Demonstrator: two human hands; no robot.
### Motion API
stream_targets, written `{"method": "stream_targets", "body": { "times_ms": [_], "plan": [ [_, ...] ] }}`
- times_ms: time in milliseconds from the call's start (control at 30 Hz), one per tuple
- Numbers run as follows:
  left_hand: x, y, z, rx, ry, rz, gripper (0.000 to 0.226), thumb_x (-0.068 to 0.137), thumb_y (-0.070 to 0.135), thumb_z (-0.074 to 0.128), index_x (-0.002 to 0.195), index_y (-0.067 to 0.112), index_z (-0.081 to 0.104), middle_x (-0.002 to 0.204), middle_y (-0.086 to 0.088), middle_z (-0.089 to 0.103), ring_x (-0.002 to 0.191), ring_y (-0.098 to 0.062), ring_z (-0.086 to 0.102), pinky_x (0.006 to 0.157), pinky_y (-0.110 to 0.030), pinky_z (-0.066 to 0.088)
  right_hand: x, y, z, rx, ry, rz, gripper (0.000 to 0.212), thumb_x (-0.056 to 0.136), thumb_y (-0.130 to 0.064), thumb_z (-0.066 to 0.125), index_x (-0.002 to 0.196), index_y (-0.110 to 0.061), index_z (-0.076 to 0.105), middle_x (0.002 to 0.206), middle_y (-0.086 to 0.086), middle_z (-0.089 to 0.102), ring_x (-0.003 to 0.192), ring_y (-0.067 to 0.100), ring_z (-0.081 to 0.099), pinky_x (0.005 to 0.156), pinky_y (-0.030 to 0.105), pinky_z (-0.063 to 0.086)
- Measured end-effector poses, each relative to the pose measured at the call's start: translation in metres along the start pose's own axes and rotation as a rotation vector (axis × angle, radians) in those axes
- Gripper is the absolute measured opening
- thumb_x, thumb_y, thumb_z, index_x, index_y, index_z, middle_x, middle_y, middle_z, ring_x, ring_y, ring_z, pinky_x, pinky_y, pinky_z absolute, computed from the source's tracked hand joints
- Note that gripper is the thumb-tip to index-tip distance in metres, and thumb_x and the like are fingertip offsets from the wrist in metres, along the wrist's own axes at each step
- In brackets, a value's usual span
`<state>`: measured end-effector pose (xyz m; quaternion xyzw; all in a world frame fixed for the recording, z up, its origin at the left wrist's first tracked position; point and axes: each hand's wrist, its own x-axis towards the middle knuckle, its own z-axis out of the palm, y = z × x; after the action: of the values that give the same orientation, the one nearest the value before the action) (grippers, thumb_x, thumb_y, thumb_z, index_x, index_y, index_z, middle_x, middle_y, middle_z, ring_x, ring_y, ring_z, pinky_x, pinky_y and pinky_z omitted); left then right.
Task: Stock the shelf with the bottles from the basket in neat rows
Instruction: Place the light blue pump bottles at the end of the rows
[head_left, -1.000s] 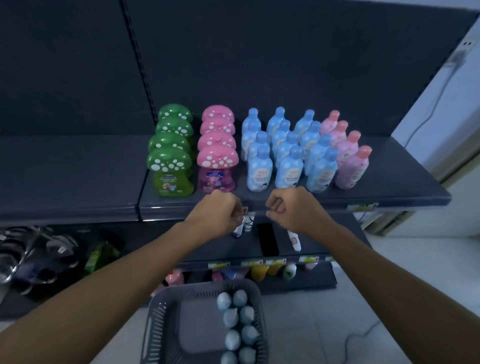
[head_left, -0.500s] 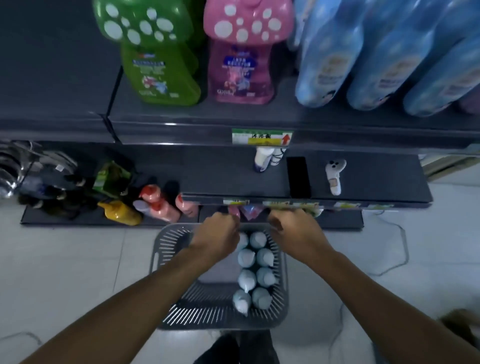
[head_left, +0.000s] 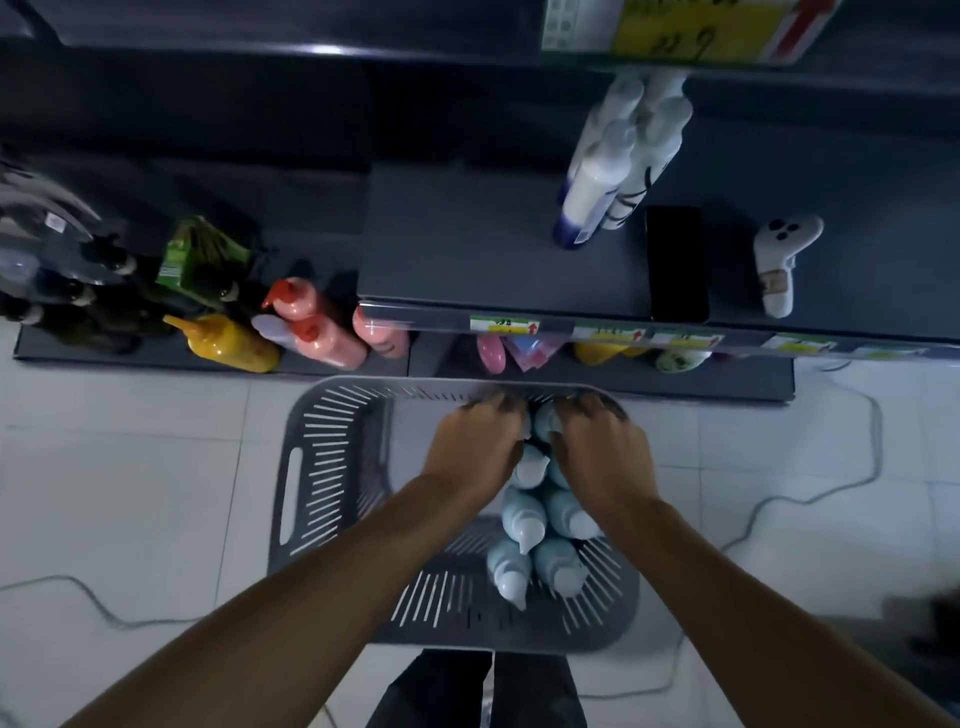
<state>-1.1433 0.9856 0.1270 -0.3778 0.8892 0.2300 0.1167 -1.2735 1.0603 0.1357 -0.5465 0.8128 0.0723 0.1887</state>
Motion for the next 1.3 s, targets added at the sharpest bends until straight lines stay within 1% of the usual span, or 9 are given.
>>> {"method": "stream_targets", "body": {
  "times_ms": [100,233,400,567,667,733,933,1133,1300],
  "plan": [
    [0.003,0.001,0.003,0.048,-0.011,0.007,0.032,0.096,0.024,0.058,0.127,0.017,0.059,0.128,-0.005,0.058,0.109,-0.031,0.064,0.088,-0.042,0.054,0.001,-0.004,0.003,-0.033,0.003,0.008,0.018,0.082,-0.013,0.071,0.1,-0.01,0.073,0.1,0.012,0.07,0.091,0.032,0.068,0.071,0.036,0.055],
    [0.007,0.0,0.007,0.101,-0.02,0.014,0.03,0.095,0.019,0.059,0.125,0.017,0.061,0.125,-0.004,0.058,0.108,-0.031,0.063,0.085,-0.041,0.055,0.003,-0.003,0.012,-0.058,-0.007,0.024,0.02,0.092,-0.017,0.062,0.11,-0.015,0.069,0.113,0.008,0.067,0.097,0.028,0.067,0.075,0.035,0.054],
    [0.012,0.0,0.01,0.12,-0.017,0.006,0.024,0.094,0.015,0.06,0.116,0.015,0.067,0.118,-0.006,0.061,0.1,-0.033,0.065,0.08,-0.041,0.054,0.008,-0.001,0.017,-0.039,0.008,0.015,0.021,0.094,-0.013,0.056,0.11,-0.014,0.069,0.113,0.009,0.067,0.097,0.027,0.067,0.081,0.034,0.054],
    [0.011,-0.002,0.008,0.146,-0.03,0.013,0.024,0.091,0.015,0.063,0.115,0.015,0.069,0.117,-0.007,0.062,0.098,-0.033,0.066,0.08,-0.039,0.054,0.006,-0.001,0.014,0.01,0.011,0.043,0.021,0.092,-0.013,0.058,0.108,-0.013,0.07,0.113,0.009,0.066,0.097,0.028,0.066,0.078,0.034,0.052],
    [0.007,-0.004,0.001,0.154,-0.019,0.016,0.022,0.091,0.017,0.064,0.112,0.016,0.07,0.115,-0.006,0.063,0.096,-0.033,0.066,0.076,-0.036,0.049,0.003,0.0,0.006,0.041,0.033,0.057,0.019,0.09,-0.014,0.059,0.106,-0.012,0.069,0.111,0.008,0.066,0.096,0.028,0.066,0.073,0.032,0.05],
    [0.003,-0.004,-0.007,0.155,0.004,0.017,0.019,0.091,0.018,0.064,0.109,0.017,0.071,0.112,-0.005,0.064,0.095,-0.032,0.067,0.071,-0.033,0.044,0.0,0.0,-0.003,0.053,0.037,0.06,0.016,0.089,-0.014,0.06,0.102,-0.012,0.068,0.108,0.008,0.066,0.093,0.029,0.066,0.07,0.032,0.048],
    [-0.011,0.004,-0.044,0.21,0.044,0.009,0.015,0.089,0.017,0.07,0.104,0.014,0.07,0.103,-0.007,0.066,0.091,-0.034,0.068,0.067,-0.037,0.045,-0.014,-0.004,-0.036,0.038,0.074,0.047,0.01,0.087,-0.019,0.065,0.092,-0.011,0.069,0.101,0.01,0.065,0.086,0.034,0.066,0.064,0.031,0.037],
    [-0.027,0.016,-0.093,0.277,0.023,0.05,0.03,0.086,0.024,0.074,0.112,0.011,0.066,0.11,-0.012,0.067,0.098,-0.038,0.067,0.078,-0.042,0.053,-0.032,-0.005,-0.083,0.061,0.103,0.035,0.018,0.081,-0.025,0.069,0.094,-0.013,0.069,0.094,0.011,0.068,0.089,0.036,0.067,0.065,0.032,0.039],
    [-0.049,0.032,-0.144,0.28,0.036,0.067,0.032,0.08,0.024,0.077,0.107,0.01,0.067,0.106,-0.015,0.067,0.098,-0.041,0.067,0.069,-0.038,0.045,-0.049,-0.006,-0.136,0.153,0.098,0.048,0.02,0.073,-0.027,0.073,0.092,-0.019,0.072,0.091,0.01,0.068,0.09,0.034,0.065,0.066,0.029,0.042]
  ]
}}
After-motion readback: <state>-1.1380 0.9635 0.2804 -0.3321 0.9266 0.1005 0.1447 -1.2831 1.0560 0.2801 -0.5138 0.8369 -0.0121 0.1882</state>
